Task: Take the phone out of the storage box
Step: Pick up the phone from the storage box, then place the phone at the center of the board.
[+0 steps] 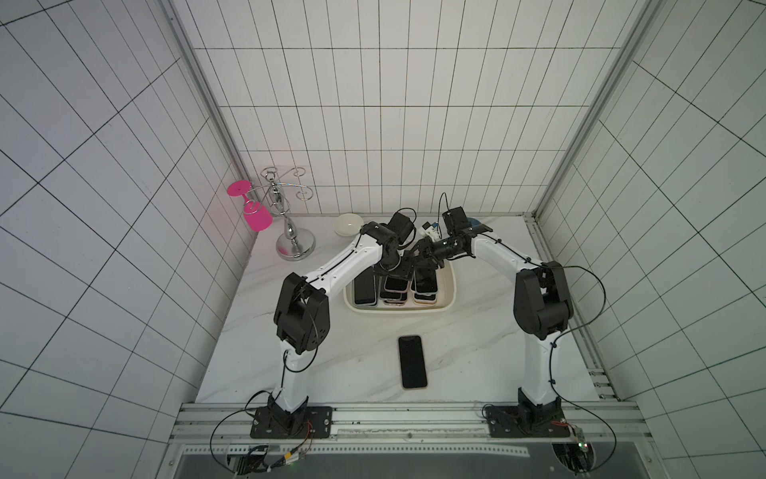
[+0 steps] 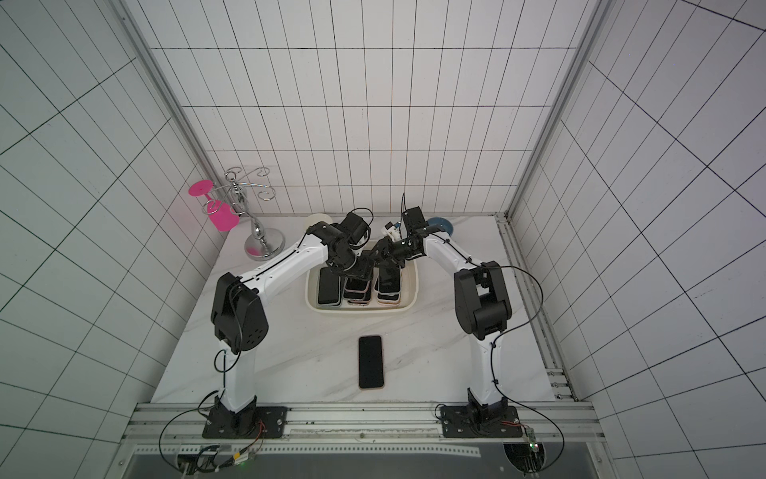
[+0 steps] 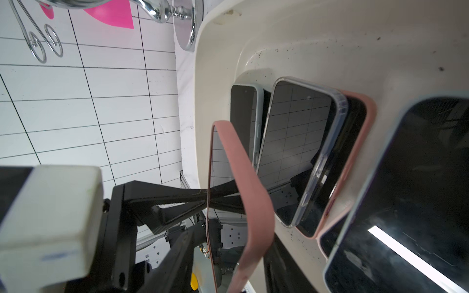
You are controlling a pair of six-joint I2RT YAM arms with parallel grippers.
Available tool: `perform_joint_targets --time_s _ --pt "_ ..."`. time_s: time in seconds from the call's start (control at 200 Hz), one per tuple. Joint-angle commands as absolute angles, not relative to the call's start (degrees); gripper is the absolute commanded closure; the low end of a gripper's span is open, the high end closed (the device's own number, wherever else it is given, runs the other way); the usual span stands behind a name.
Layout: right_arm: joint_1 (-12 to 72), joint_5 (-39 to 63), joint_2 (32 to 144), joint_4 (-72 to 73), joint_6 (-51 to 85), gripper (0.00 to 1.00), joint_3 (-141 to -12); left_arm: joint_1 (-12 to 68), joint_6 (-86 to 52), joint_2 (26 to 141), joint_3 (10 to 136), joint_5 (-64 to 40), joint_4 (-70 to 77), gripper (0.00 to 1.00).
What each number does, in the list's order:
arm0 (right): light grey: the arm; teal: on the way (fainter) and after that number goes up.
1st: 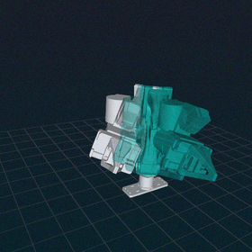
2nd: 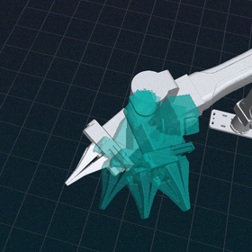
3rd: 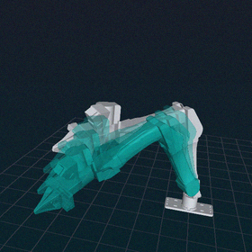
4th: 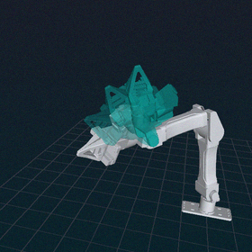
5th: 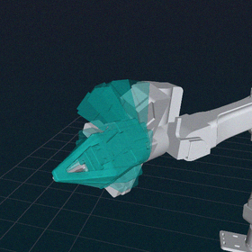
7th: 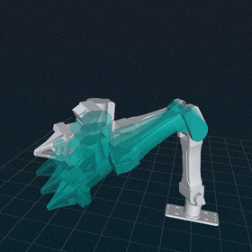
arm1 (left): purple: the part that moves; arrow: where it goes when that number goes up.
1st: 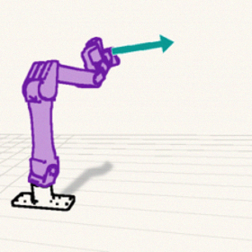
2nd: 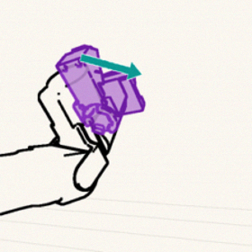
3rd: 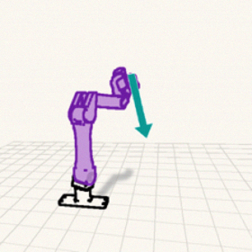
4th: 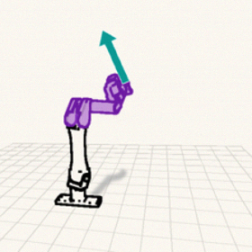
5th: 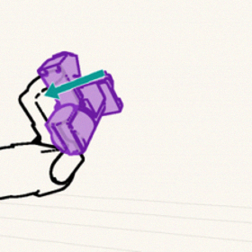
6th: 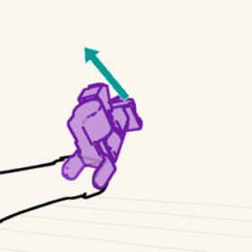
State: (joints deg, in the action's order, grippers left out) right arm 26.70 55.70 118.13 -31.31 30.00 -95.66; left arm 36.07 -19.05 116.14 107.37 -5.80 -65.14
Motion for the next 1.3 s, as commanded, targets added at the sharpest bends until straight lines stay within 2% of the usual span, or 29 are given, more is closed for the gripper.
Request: perform_joint_targets --time_s 0.0,0.06,0.175,0.235,0.315,0.355,0.44,0.535,0.725,0.925,1.079,1.294 --pt "27.55 57.94 118.73 -32.1 27.94 0.59 -93.91 36.47 -17.72 112.31 107.31 -7.19 -63.28 0.72" --pt "27.78 58.8 118.77 -32.56 27.1 0.64 -93.79 36.54 -17.51 112.06 107.1 -8.03 -63.07 0.72" --pt "27.89 60.38 118.5 -32.83 26.19 0.82 -93.04 36.49 -17.39 111.51 106.76 -8.43 -62.67 0.72" --pt "28.03 60.73 117.85 -32.78 25.93 0.92 -92.51 36.56 -17.35 111.21 106.53 -9.1 -62.32 0.71" --pt "27.98 60.57 116.29 -32.78 25.57 1.0 -91.32 36.44 -17.16 110.9 106.44 -10.36 -62.06 0.67" --pt "27.84 60.32 115.2 -32.82 25.46 1.0 -90.54 36.35 -17.3 110.56 106.35 -10.92 -62.05 0.56" --pt "27.44 58.95 111.92 -32.85 25.27 1.0 -87.93 35.82 -18.03 109.27 105.76 -12.49 -61.34 0.23" --pt "26.31 56.83 107.1 -35.73 23.55 1.0 -84.39 34.35 -19.44 106.71 104.87 -14.92 -60.27 0.02" --pt "24.57 45.33 92.36 -51.12 15.8 1.0 -75.52 29.95 -21.28 99.06 100.54 -18.95 -56.74 0.02" --pt "25.14 37.91 80.69 -60.58 14.68 1.0 -62.02 28.48 -21.07 96.62 96.46 -15.51 -54.68 0.02" --pt "27.73 34.04 80.23 -61.55 14.68 1.0 -57.98 28.56 -21.49 98.62 97.32 -15.96 -56.48 0.02" --pt "31.91 37.48 85.05 -52.77 17.74 1.0 -55.61 28.62 -21.88 98.37 95.08 -15.4 -55.82 0.02"
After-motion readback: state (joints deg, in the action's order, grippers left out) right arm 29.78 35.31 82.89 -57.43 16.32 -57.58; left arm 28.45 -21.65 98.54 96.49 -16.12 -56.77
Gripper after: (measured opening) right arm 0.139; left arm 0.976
